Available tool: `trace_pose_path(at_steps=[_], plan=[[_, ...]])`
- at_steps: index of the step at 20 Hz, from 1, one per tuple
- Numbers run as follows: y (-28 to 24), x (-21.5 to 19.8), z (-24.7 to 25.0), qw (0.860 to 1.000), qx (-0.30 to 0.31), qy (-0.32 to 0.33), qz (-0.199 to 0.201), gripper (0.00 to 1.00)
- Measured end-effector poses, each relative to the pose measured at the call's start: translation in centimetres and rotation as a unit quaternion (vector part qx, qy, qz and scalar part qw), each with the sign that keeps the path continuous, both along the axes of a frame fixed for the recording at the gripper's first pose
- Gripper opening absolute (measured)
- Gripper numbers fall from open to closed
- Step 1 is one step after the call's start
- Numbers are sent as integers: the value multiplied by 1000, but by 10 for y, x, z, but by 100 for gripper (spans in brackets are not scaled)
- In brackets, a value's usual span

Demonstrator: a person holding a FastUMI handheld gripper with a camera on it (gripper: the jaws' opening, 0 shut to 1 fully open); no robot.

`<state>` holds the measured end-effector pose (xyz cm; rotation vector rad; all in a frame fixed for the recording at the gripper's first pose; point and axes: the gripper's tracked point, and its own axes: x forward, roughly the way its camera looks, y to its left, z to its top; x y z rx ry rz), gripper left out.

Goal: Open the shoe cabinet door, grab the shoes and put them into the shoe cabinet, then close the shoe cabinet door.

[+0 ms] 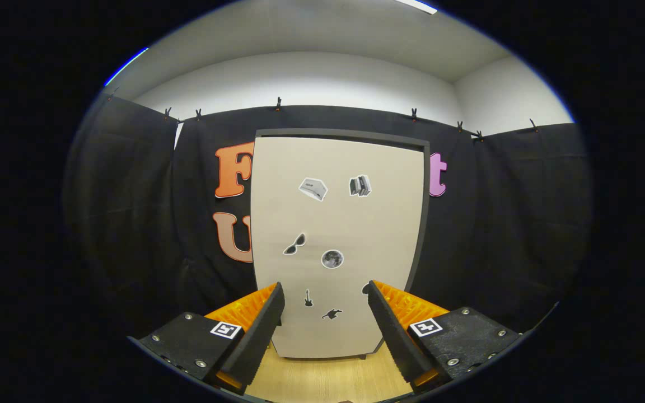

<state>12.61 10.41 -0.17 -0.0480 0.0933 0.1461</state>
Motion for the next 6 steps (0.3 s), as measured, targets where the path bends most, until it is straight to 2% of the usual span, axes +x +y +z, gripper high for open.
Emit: trace_pose_path(at_steps=[6], plan=[[-35,-27,16,999,-2,-22,-32,94]])
